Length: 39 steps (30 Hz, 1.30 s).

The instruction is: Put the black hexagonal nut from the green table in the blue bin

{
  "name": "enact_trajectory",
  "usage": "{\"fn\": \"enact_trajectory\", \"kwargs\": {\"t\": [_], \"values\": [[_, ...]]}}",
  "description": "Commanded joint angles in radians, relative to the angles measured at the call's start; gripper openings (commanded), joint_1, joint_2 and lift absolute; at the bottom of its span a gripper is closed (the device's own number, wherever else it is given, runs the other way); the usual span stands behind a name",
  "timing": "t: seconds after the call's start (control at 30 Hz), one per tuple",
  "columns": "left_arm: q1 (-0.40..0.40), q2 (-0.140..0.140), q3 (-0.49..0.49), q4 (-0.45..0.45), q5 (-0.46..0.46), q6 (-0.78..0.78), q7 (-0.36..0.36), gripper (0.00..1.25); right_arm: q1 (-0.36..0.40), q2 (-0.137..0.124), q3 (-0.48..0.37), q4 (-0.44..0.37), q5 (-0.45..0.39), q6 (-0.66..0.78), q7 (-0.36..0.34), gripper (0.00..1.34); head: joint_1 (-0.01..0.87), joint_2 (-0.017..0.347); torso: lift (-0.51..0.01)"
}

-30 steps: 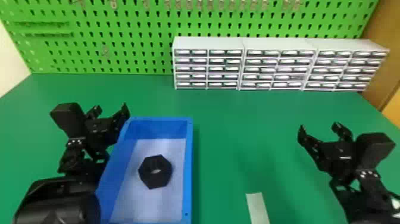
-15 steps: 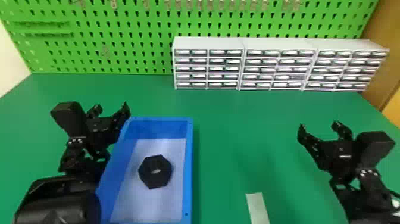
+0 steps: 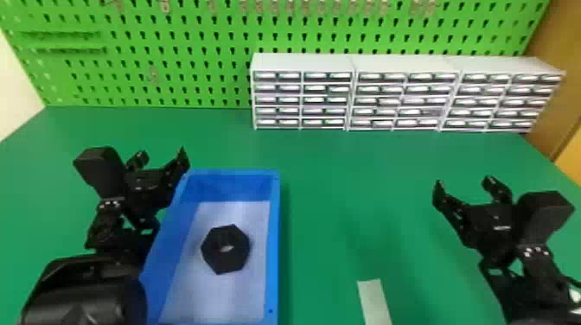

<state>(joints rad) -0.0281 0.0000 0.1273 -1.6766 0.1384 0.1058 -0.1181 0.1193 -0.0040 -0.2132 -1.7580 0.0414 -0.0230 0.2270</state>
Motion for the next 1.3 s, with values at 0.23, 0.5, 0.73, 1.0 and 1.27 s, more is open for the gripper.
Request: {"fn": "enact_trajectory", "kwargs": {"t": [0.23, 0.5, 0.73, 1.0, 1.27], "values": [[-0.001, -0.003, 0.0, 0.0, 0.0, 0.0, 0.0, 0.81, 0.0, -0.002, 0.0, 0.0, 0.0, 0.0, 0.0, 0.98, 0.686, 0.051, -0.097], [-0.001, -0.003, 0.0, 0.0, 0.0, 0.0, 0.0, 0.81, 0.0, -0.002, 0.0, 0.0, 0.0, 0.0, 0.0, 0.98, 0.686, 0.051, -0.097], [0.001, -0.003, 0.0, 0.0, 0.0, 0.0, 0.0, 0.81, 0.0, -0.002, 0.0, 0.0, 0.0, 0.0, 0.0, 0.98, 0.686, 0.051, -0.097], [0.004, -0.003, 0.0, 0.0, 0.001, 0.0, 0.0, 0.81, 0.0, 0.001, 0.002, 0.0, 0.0, 0.0, 0.0, 0.98, 0.686, 0.051, -0.097], [0.004, -0.003, 0.0, 0.0, 0.001, 0.0, 0.0, 0.81, 0.0, 0.001, 0.002, 0.0, -0.003, 0.0, 0.0, 0.98, 0.686, 0.051, -0.097]]}}
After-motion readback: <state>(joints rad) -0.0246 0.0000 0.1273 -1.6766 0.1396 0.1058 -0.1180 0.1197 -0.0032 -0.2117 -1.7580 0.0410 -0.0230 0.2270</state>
